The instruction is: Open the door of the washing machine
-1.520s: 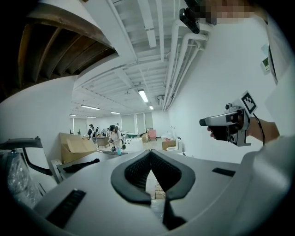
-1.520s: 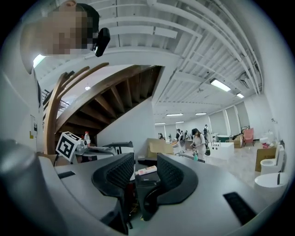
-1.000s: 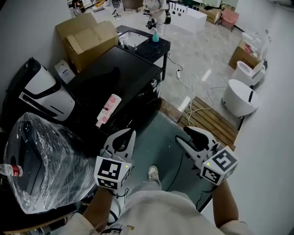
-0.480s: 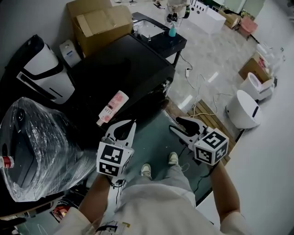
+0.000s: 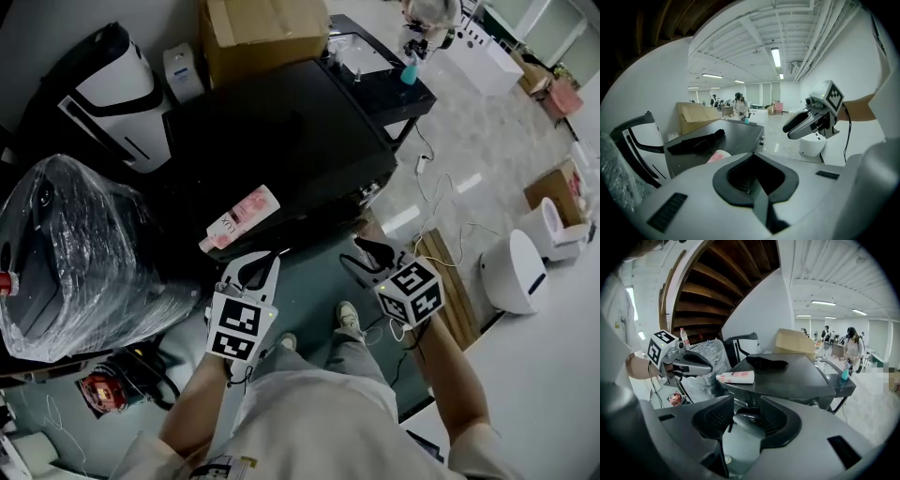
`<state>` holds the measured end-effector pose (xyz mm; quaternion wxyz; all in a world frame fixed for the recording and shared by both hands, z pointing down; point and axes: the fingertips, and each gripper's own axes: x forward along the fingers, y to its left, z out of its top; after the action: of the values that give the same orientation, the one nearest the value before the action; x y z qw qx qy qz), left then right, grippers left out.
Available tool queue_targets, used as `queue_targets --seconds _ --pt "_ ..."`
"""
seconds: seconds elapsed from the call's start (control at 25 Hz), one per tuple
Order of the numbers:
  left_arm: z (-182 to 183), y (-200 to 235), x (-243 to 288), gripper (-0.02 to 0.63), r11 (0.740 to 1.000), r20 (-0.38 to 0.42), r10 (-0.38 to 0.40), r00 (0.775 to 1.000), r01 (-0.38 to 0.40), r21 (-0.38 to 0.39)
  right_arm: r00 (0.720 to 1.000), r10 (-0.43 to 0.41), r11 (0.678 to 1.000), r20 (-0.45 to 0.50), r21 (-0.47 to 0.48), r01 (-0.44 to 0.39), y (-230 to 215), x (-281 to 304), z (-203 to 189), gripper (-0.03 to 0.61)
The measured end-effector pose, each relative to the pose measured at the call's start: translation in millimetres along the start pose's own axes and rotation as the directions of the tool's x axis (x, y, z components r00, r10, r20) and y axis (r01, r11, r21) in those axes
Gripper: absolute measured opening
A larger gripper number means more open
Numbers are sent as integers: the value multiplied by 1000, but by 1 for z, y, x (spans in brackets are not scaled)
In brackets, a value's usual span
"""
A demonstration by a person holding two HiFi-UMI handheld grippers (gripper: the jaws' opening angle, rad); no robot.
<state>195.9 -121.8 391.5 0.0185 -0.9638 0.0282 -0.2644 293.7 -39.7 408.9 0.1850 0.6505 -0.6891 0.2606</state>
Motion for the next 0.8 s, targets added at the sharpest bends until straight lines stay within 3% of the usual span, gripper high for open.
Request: queue_targets --seconds 0.32,0.56,0.8 --pt "-30 -3 34 18 984 -129 143 981 -155 -83 973 180 974 -147 -115 -197 -41 46 -29 215" --pt "-40 -1 49 18 957 -199 217 956 -249 -151 950 220 947 -224 -185 -263 -81 71 -41 215" --pt "-57 -7 71 18 917 -243 217 945 -283 -282 907 260 906 -331 -241 -348 -92 94 -61 215"
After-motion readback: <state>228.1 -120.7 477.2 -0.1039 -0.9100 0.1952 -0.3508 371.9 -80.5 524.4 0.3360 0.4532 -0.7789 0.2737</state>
